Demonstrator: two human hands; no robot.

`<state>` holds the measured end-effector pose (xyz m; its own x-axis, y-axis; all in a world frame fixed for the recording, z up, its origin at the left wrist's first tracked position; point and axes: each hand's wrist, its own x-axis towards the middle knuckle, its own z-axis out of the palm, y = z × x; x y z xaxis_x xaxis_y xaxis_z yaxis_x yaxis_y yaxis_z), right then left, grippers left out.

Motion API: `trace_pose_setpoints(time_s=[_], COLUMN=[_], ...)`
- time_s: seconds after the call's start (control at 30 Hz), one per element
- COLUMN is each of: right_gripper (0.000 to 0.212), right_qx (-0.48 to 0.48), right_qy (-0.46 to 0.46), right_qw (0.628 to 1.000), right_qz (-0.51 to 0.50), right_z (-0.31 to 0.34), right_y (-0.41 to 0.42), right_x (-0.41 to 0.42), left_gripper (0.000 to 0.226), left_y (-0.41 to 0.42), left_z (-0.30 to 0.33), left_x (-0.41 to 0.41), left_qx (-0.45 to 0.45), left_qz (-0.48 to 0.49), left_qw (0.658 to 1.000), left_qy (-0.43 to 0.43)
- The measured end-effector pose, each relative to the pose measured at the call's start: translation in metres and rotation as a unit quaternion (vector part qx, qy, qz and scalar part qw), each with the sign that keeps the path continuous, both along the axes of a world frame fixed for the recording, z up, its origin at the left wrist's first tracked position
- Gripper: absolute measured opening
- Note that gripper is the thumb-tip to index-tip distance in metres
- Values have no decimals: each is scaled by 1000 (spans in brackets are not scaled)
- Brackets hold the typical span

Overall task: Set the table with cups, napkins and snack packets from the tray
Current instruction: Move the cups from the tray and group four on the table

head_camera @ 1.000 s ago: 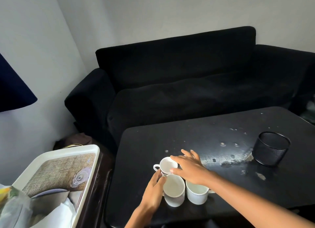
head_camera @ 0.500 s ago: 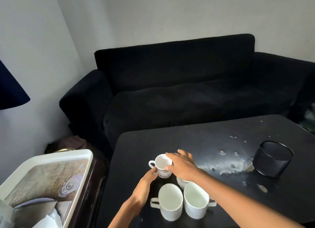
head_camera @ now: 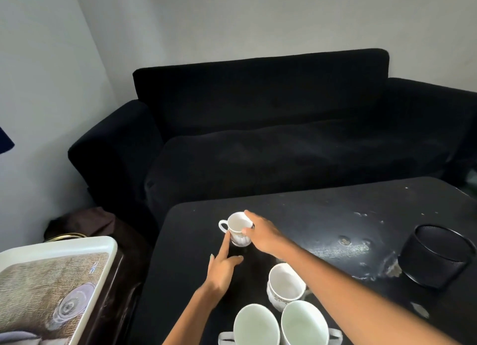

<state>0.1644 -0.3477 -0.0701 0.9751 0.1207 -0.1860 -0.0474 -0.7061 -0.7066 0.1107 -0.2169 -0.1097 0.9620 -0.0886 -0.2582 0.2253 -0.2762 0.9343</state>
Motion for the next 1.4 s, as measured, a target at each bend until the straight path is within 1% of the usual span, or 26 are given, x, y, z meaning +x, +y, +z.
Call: trace_pose_setpoints(time_s=[0.07,0.17,0.23,0.37,0.47,0.57,0.67,0.77,0.87,0.93,1.0,1.07,1.17,1.27,1.4], right_gripper=[57,57,57,62,73,67,57,48,49,52,52,51,46,34,40], right_qx=[10,18,22,34,82,107,80,35,-12,-25,-15,-12,-11,-3,6], right_qy=[1,-2,-5,-13,-18,11,32,27,56,68,73,65,45,18,14], right_qw=[1000,1000,1000,999,995,989,991,995,997,997,997,998,999,1000,1000], right_qz=[-7,-8,-13,-12,-47,-98,-105,-85,-54,-36,-31,-24,-8,3,16], right_z=[-1,-2,-3,-9,-14,-18,-20,-21,-14,-6,3,9,20,29,35], right_y=[1,1,0,0,-6,-27,-55,-79,-97,-105,-108,-108,-102,-91,-81], right_x=[10,25,32,34,23,12,-7,-33,-64,-83,-100,-116,-137,-151,-163], left_gripper=[72,72,72,66,65,65,64,62,57,59,62,62,64,72,82], left_y=[-2,-4,-4,-4,-5,-2,2,2,0,0,0,-3,-12,-22,-34], left_z=[-2,-4,-4,-4,-1,-2,1,8,20,32,43,50,59,65,72], left_x=[10,24,31,32,26,17,1,-20,-38,-51,-63,-72,-84,-89,-91], left_qx=[8,41,44,23,16,17,20,56,118,138,121,97,97,154,283], left_qz=[8,-6,-10,6,17,17,11,-3,-57,-79,-91,-99,-96,-113,-151], left_qw=[1000,999,999,1000,999,999,998,996,988,982,983,986,988,979,945], left_qy=[-3,-27,-29,-3,27,48,58,70,80,104,109,88,69,70,60])
